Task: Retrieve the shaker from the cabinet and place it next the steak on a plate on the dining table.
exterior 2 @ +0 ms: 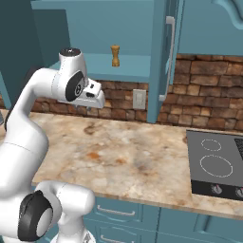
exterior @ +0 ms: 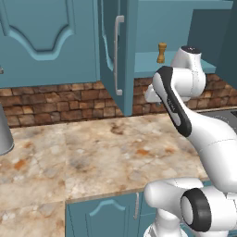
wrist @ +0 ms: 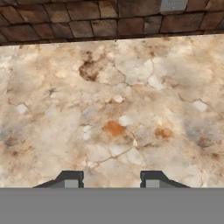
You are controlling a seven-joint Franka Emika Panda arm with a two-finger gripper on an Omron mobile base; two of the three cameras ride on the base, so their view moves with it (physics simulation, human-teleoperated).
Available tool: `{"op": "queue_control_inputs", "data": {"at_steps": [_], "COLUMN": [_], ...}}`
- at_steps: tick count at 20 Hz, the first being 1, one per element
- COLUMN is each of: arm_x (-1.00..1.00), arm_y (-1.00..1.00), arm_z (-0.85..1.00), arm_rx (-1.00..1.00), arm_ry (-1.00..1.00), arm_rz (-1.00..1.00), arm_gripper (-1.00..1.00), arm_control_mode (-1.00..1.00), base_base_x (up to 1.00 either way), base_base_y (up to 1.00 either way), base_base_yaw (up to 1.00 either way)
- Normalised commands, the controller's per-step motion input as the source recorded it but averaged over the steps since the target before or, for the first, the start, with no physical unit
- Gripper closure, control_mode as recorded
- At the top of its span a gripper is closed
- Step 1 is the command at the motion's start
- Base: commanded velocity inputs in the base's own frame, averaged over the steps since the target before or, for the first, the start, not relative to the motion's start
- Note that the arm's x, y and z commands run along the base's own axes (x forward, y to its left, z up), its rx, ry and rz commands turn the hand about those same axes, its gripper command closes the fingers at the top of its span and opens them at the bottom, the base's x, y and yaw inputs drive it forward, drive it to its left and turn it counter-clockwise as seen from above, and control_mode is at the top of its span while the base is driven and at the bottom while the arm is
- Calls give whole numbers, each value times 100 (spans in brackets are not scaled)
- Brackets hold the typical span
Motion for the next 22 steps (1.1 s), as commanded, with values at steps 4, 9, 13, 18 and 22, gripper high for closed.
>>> {"op": "queue_control_inputs", "data": {"at_steps": [4, 9, 13, 18, 22], "arm_x": [-2, -10, -5, -2, 0], "arm_y": [-4, -11, -14, -14, -15], "arm_z": [1, 10, 23, 32, 35], "arm_rx": [0, -2, -4, -6, -5], "arm_ry": [-5, -6, -13, -13, -10], "arm_rz": [0, 0, 0, 0, 0], "arm_gripper": [-100, -100, -100, -100, -100], "arm_control_mode": [-100, -100, -100, -100, -100], "base_base_x": [0, 0, 0, 0, 0], "base_base_y": [0, 0, 0, 0, 0], "base_base_yaw": [0, 0, 0, 0, 0]}}
